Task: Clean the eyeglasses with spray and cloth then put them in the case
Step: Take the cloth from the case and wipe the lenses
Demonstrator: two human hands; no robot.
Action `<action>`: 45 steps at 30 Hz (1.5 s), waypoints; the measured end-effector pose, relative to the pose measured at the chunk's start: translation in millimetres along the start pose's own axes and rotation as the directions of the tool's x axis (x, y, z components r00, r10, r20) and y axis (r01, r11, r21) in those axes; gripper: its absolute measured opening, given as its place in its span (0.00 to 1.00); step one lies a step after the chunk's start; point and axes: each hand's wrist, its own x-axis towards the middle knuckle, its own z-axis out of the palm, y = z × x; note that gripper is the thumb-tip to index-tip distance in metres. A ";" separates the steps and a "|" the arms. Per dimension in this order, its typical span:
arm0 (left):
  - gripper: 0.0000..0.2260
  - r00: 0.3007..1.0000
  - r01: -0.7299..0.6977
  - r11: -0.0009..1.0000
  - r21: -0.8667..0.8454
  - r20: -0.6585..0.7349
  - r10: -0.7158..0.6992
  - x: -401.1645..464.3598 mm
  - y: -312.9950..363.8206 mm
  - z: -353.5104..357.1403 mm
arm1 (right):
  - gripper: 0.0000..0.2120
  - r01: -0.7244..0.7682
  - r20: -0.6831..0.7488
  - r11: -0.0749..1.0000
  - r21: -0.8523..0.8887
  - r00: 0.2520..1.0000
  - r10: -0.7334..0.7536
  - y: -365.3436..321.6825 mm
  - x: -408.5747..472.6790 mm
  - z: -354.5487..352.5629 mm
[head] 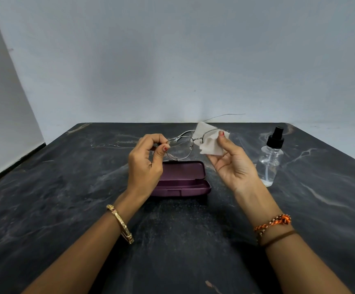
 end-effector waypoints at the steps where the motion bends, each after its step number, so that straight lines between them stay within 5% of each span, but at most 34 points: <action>1: 0.02 1.000 0.002 1.000 -0.001 0.009 -0.002 -0.3 0.5 0.4 | 0.04 0.014 0.003 0.999 0.041 1.000 -0.014 0.0 -0.6 0.5; 12: 0.04 0.999 0.032 0.999 -0.042 -0.003 -0.032 0.8 -1.0 -2.0 | 0.05 0.110 0.143 0.984 -0.136 0.986 -0.091 3.5 0.1 0.4; 18: 0.03 0.999 0.033 0.999 -0.017 -0.011 -0.033 3.0 -2.8 -4.4 | 0.06 0.090 0.035 0.909 -0.407 0.996 -0.083 3.1 3.5 -4.2; 26: 0.02 0.997 -0.031 0.999 0.044 0.071 0.028 4.2 2.2 -6.2 | 0.09 0.168 -0.061 0.956 -0.239 0.980 -0.188 4.4 3.7 -1.6; 30: 0.04 0.995 -0.035 0.998 0.055 0.092 0.030 1.3 5.6 -2.7 | 0.04 0.187 0.003 0.966 -0.180 0.982 -0.189 3.0 3.6 -3.0; 34: 0.02 0.999 0.012 0.999 0.036 0.039 -0.014 3.6 3.2 -6.8 | 0.03 0.154 0.113 0.909 -0.386 0.986 -0.119 -1.2 4.5 -7.3; 38: 0.05 0.999 0.029 0.999 0.037 0.018 -0.029 8.7 1.4 -12.4 | 0.03 0.202 0.148 0.724 -0.660 0.979 -0.138 -13.6 3.7 -13.5; 42: 0.07 0.998 0.021 0.999 0.031 0.053 -0.023 7.6 3.1 -10.6 | 0.03 0.155 0.054 0.783 -0.603 0.987 -0.154 -15.3 5.7 -16.0; 45: 0.08 0.999 0.035 0.999 0.001 0.028 -0.035 6.3 3.6 -9.0 | 0.03 0.086 -0.035 0.926 -0.367 0.994 -0.107 -8.4 7.2 -11.7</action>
